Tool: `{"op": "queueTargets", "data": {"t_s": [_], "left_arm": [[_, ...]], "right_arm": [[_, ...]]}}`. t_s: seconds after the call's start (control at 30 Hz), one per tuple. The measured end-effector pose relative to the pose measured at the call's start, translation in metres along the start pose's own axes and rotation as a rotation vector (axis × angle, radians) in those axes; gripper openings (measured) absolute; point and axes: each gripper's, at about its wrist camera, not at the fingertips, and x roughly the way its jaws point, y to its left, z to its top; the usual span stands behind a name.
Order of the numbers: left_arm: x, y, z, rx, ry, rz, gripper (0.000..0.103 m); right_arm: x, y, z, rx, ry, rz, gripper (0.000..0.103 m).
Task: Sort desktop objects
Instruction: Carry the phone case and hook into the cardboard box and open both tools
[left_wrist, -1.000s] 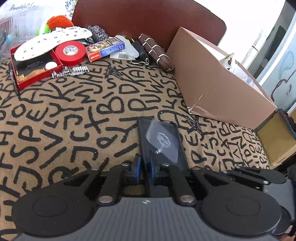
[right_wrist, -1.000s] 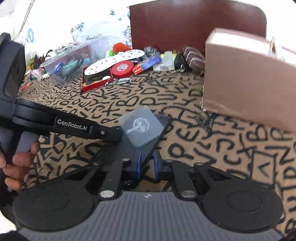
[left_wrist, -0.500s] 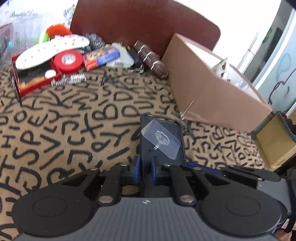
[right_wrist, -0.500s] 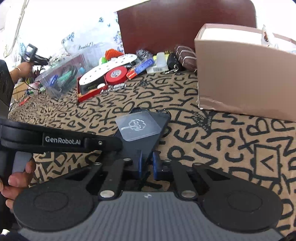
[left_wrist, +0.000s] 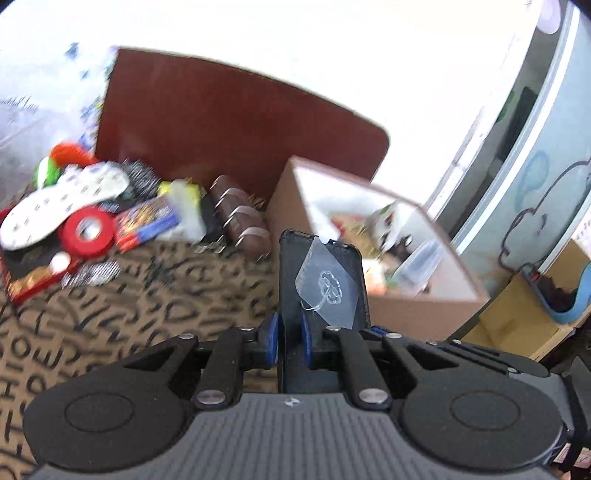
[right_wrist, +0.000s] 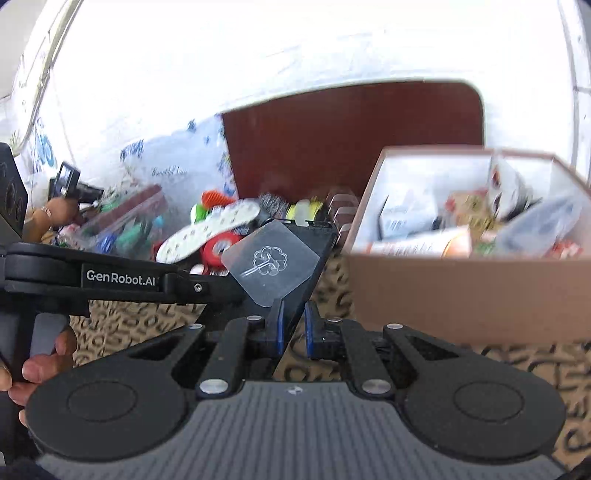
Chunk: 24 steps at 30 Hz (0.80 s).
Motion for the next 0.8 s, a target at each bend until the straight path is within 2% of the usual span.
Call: {"op": "queueTargets", "data": {"t_s": [0.17,0.3,0.5,0.7,0.73,0.8], "left_arm": [[0.02,-0.024,0.031,0.0,-0.034,-0.042,0.013],[0.048,-0.039,0.05,0.014,-0.036,-0.062,0.014],[0.099,-0.05,0.061,0.02,-0.011,-0.085,0.014],[0.14,-0.052,0.057,0.049,0.034,-0.064,0.014],[0.144,-0.05,0.057,0.052,0.039,-0.06,0.015],[0.147,-0.048,0.055,0.046,0.035,-0.066,0.034]], "right_arm": [[-0.009,-0.021,0.033,-0.009,-0.074,-0.052,0.009],[-0.003,-0.052,0.052,0.027,-0.09,-0.077,0.009],[0.022,-0.096,0.063,0.088,-0.082,-0.115,0.009],[0.054,-0.121,0.057,0.108,-0.02,-0.143,0.009],[0.058,-0.122,0.055,0.106,-0.01,-0.149,0.009],[0.069,-0.123,0.052,0.103,0.019,-0.149,0.01]]}}
